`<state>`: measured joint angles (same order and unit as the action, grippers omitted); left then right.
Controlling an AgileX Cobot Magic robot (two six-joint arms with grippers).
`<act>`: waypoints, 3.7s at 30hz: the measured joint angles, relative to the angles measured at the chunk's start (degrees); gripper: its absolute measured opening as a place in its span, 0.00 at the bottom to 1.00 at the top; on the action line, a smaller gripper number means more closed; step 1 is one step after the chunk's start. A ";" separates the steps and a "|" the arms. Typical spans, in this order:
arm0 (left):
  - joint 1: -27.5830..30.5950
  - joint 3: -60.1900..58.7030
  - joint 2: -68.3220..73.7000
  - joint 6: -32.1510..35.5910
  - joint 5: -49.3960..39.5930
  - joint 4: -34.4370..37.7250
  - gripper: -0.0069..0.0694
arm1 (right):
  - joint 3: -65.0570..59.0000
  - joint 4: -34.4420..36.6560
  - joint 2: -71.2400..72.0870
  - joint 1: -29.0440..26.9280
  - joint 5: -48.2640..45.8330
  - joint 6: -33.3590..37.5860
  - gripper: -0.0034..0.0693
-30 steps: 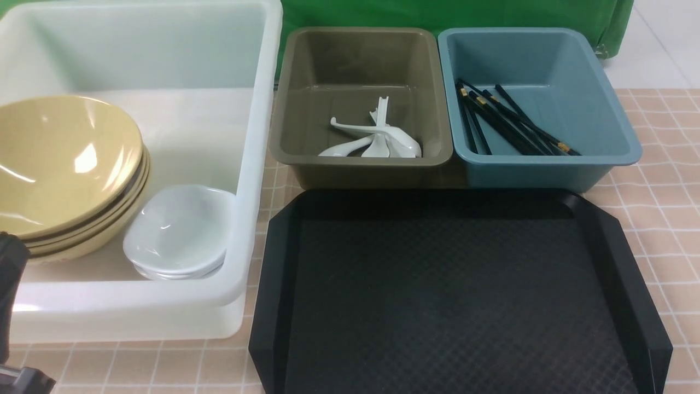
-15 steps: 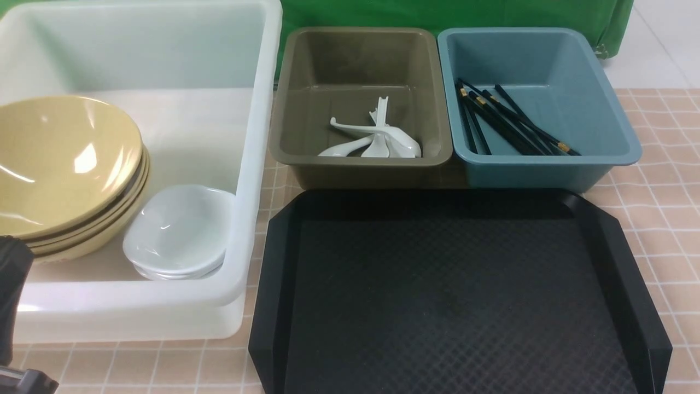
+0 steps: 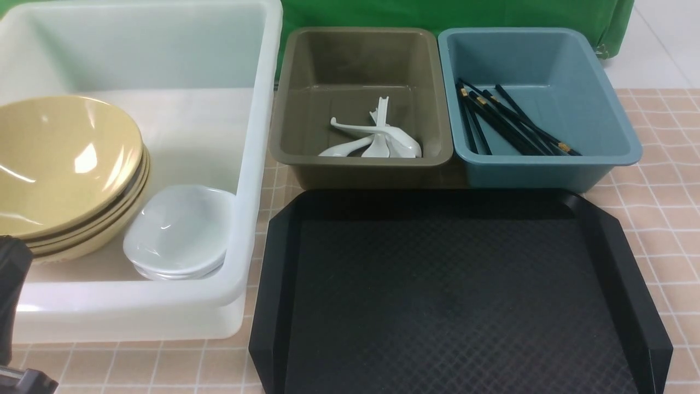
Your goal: On brown table put chopsticks spoon bowls plates into blue grey white boxes.
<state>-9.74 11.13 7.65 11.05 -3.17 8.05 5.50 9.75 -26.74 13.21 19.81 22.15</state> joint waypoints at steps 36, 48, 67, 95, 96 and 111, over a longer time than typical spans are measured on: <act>-0.11 -0.11 0.00 0.00 -2.50 0.00 0.10 | -7.07 -14.74 27.19 -15.92 -37.50 -24.94 0.13; -0.11 -0.11 0.00 0.00 -2.55 0.00 0.10 | -7.07 -14.80 27.41 -15.98 -37.70 -20.02 0.15; -0.11 -1.02 -0.36 0.00 -1.61 0.00 0.10 | -7.07 -14.80 27.41 -15.98 -37.70 -20.02 0.17; 8.20 -12.17 -8.37 -12.96 -15.39 -0.71 0.10 | -7.07 -14.81 27.41 -16.51 -37.76 -19.98 0.20; 8.20 -12.17 -8.37 -12.98 -15.39 -0.71 0.10 | -7.07 -14.81 27.41 -16.51 -37.76 -19.98 0.20; 8.20 -12.17 -7.88 -12.98 -15.41 -0.71 0.10 | -7.07 -14.81 27.41 -16.51 -37.76 -19.98 0.22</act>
<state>-1.55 -1.04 -0.23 -1.93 -18.57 7.34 -1.58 -5.06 0.67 -3.31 -17.95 2.18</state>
